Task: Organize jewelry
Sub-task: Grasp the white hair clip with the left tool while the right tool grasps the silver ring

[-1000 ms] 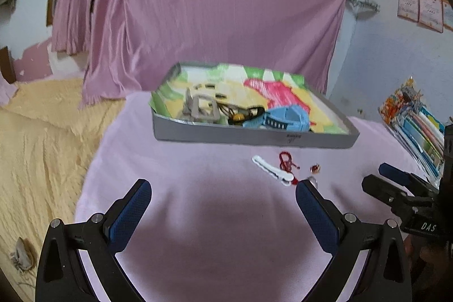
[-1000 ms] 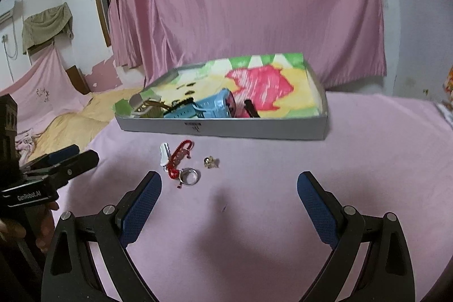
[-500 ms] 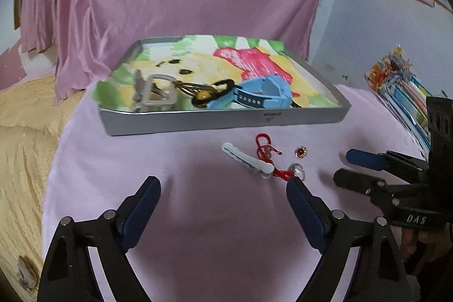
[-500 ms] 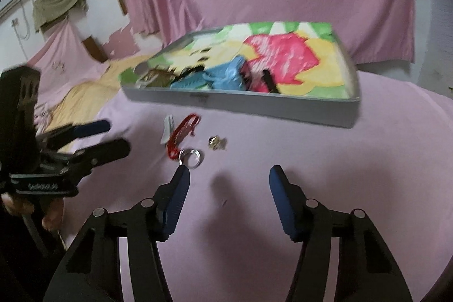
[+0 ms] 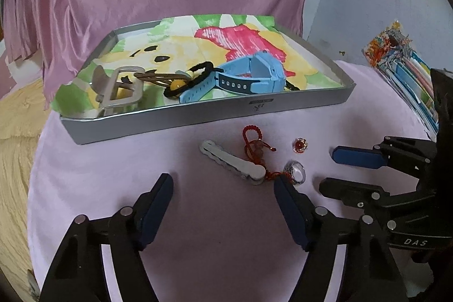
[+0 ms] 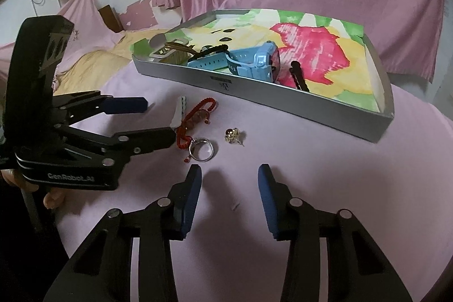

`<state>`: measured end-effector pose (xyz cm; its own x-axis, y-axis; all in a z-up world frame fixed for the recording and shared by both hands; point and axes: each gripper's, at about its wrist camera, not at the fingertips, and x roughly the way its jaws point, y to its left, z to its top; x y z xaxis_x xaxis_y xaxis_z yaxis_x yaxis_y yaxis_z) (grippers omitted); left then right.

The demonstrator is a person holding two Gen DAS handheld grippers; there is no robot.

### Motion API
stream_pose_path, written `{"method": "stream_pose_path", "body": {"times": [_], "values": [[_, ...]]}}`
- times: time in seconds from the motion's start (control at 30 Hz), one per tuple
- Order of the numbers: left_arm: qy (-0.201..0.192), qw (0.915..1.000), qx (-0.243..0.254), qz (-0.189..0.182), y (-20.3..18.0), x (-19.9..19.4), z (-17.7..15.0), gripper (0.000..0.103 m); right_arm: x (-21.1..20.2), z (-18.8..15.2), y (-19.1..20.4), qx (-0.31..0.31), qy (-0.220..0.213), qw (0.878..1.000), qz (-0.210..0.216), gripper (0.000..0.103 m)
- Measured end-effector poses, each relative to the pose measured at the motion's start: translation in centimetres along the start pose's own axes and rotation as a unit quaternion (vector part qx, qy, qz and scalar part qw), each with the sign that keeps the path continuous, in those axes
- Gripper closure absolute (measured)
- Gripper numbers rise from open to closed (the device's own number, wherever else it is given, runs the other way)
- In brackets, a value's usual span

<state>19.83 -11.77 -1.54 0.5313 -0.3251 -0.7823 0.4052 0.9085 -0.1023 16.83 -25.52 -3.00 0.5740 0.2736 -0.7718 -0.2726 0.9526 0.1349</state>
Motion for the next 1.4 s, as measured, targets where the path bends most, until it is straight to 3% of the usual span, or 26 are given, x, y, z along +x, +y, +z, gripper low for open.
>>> {"method": "stream_pose_path", "body": {"times": [0.23,0.57,0.8,0.9,1.03,1.17,1.2,1.3,1.4], "values": [[-0.001,1.0000,0.001,0.010,-0.2,0.4,0.5,0.040,0.3,0.1,-0.1,-0.001,-0.001,1.000,0.002,0.066],[-0.005,0.9997,-0.016,0.016,1.0,0.2,0.5,0.063,0.9,0.7,0.6,-0.014,0.000,1.000,0.012,0.066],[-0.005,0.9989,-0.025,0.039,1.8,0.1,0.5,0.063,1.3,1.1,1.2,-0.023,0.000,1.000,0.016,0.066],[-0.005,0.9985,-0.030,0.045,1.9,0.2,0.7,0.063,1.5,1.3,1.4,-0.028,0.001,1.000,0.013,0.072],[-0.007,0.9982,-0.025,0.053,1.6,0.4,0.8,0.063,1.7,1.5,1.7,-0.033,0.002,0.999,0.011,0.072],[-0.008,0.9978,-0.021,0.063,1.5,0.4,0.9,0.083,2.0,1.8,2.0,-0.039,0.003,0.999,0.007,0.073],[-0.009,0.9977,-0.021,0.063,1.6,0.4,0.9,0.088,2.1,1.8,2.1,-0.041,0.003,0.999,0.005,0.077],[-0.010,0.9980,-0.020,0.059,1.6,0.3,0.8,0.088,2.1,1.8,2.5,-0.052,0.004,0.999,0.002,0.085],[-0.012,0.9986,-0.019,0.049,1.4,0.1,0.5,0.088,1.9,1.6,2.6,-0.054,0.005,0.999,0.002,0.085]]}}
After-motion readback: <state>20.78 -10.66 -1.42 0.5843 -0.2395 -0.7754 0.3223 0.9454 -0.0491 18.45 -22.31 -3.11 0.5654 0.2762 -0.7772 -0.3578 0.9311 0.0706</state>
